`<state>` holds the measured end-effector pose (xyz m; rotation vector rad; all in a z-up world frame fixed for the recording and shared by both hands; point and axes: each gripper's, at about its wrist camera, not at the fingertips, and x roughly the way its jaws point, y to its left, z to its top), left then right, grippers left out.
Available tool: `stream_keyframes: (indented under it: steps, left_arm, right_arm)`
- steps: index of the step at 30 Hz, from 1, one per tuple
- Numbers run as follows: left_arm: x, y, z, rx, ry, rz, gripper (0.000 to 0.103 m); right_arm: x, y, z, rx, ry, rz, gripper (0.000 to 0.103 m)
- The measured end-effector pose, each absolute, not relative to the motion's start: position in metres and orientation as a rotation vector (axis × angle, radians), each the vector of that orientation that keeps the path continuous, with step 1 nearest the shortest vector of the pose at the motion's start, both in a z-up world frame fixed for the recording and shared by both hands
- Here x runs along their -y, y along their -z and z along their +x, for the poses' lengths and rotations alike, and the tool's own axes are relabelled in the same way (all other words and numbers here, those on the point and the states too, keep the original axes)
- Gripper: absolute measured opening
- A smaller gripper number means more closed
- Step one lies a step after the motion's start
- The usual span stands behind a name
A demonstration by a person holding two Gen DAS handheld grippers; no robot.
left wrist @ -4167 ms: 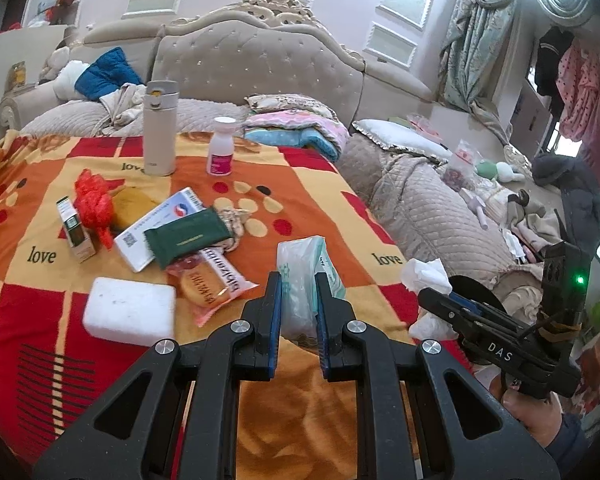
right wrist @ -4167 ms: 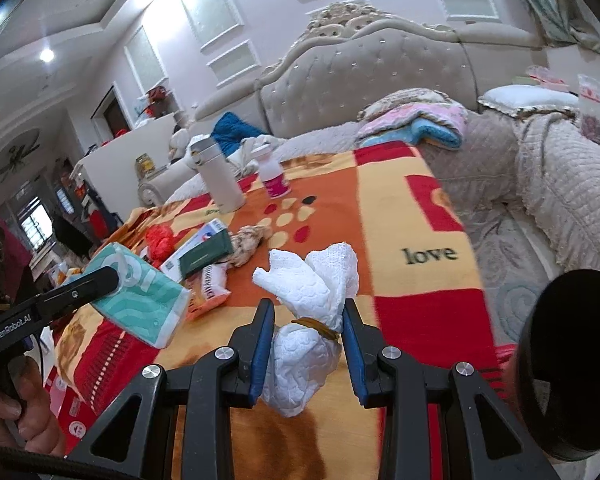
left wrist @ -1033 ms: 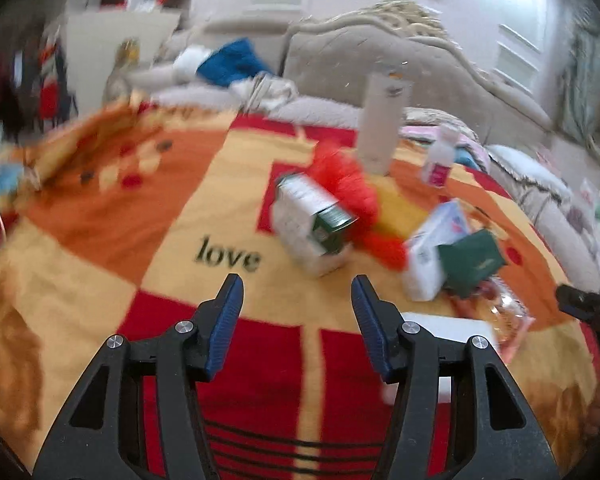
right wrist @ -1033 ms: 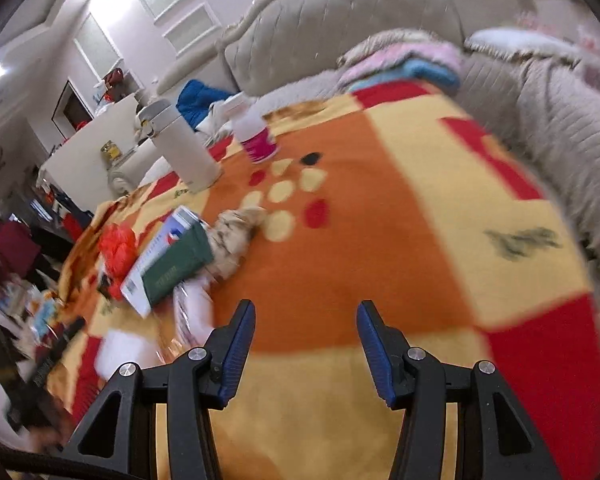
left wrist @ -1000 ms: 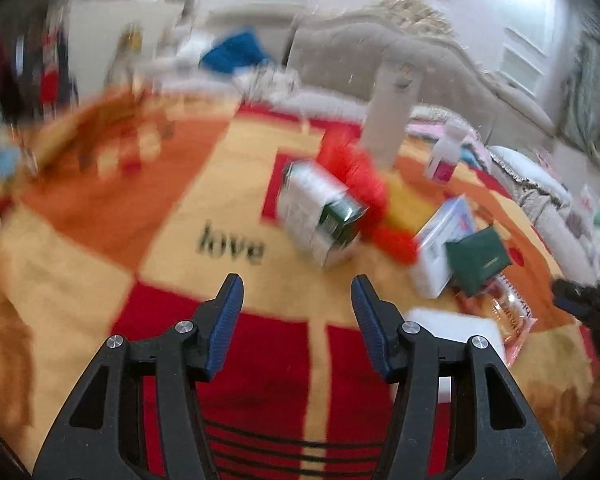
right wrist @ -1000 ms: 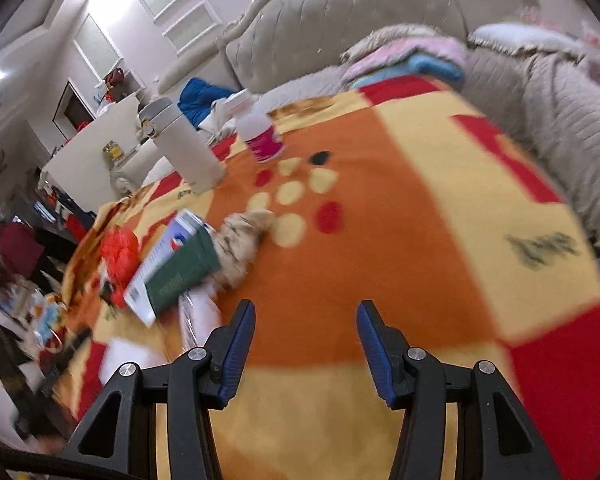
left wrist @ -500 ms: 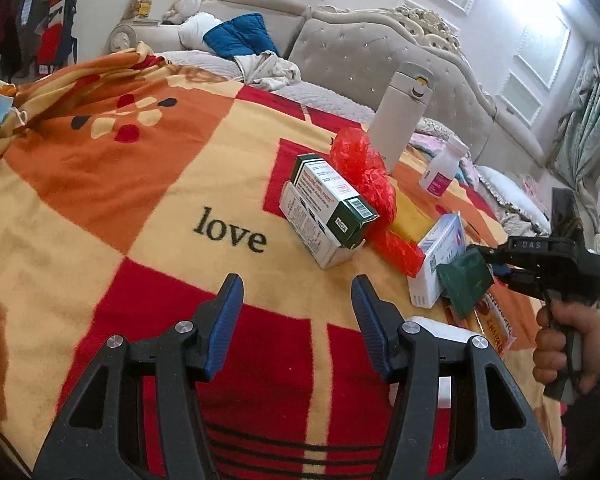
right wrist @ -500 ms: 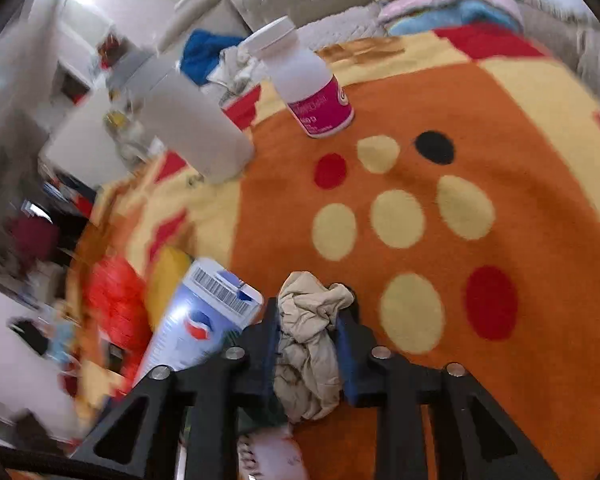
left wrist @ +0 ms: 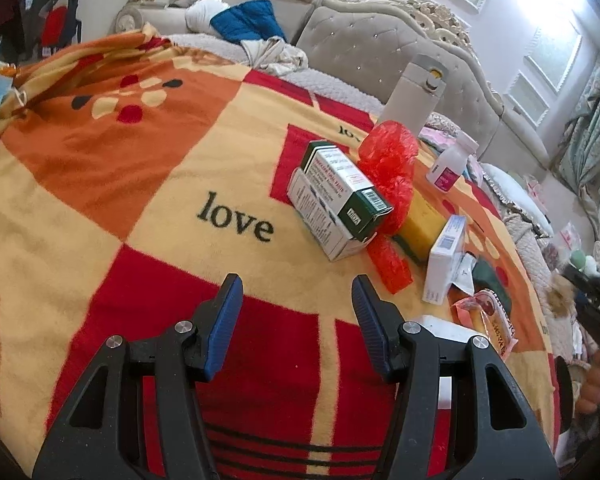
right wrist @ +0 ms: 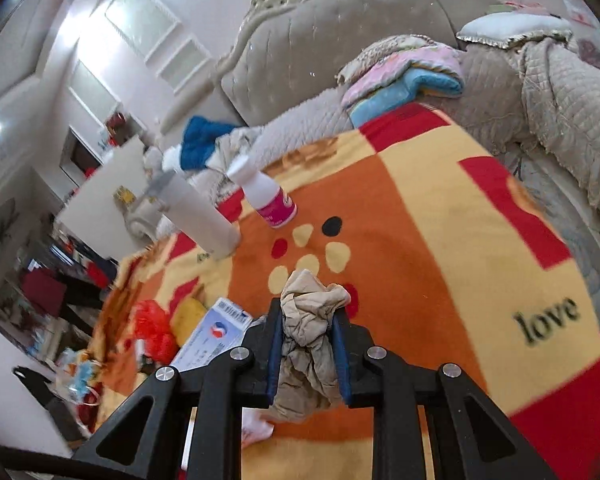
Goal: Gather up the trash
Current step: 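Grasp the red plastic bag with the left gripper while the right holds the cloth, then carry the cloth and red bag over the black bin and open both grippers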
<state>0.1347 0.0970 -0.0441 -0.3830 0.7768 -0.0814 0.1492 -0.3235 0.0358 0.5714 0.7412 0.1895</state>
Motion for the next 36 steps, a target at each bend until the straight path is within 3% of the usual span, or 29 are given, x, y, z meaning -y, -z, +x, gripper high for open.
stream_keyframes:
  steps: [5,8,11,16,26,28,31,33,36]
  left_arm:
    - [-0.097,0.043,0.133,-0.785,0.068,-0.365,0.055]
    - [-0.089,0.022,0.132,-0.767,0.098,-0.294,0.056]
    - [-0.075,-0.008,0.145,-0.722,0.136,-0.205,0.067]
    - [-0.041,-0.05,0.204,-0.741,0.265,-0.118,0.073]
    - [-0.021,0.001,0.275,-0.94,0.195,0.032,0.073]
    - [-0.021,0.006,0.273,-0.945,0.213,0.029,0.066]
    - [-0.016,0.011,0.272,-0.956,0.215,0.074,0.021]
    - [-0.015,0.01,0.269,-0.954,0.243,0.072,0.013]
    - [-0.014,-0.004,0.26,-0.928,0.281,0.067,0.012]
  right_arm:
    - [0.337,-0.033,0.107,-0.718,-0.254,0.63,0.021]
    - [0.326,-0.016,0.083,-0.753,-0.311,0.523,0.021]
    - [0.315,0.013,0.068,-0.809,-0.313,0.444,0.021]
    - [0.3,0.014,0.072,-0.818,-0.338,0.337,0.021]
    - [0.299,0.025,0.074,-0.838,-0.334,0.333,0.021]
    - [0.3,0.025,0.074,-0.839,-0.335,0.339,0.021]
    - [0.3,0.025,0.075,-0.839,-0.332,0.342,0.021]
    - [0.3,0.025,0.074,-0.837,-0.33,0.34,0.021]
    - [0.302,0.021,0.071,-0.815,-0.326,0.34,0.021]
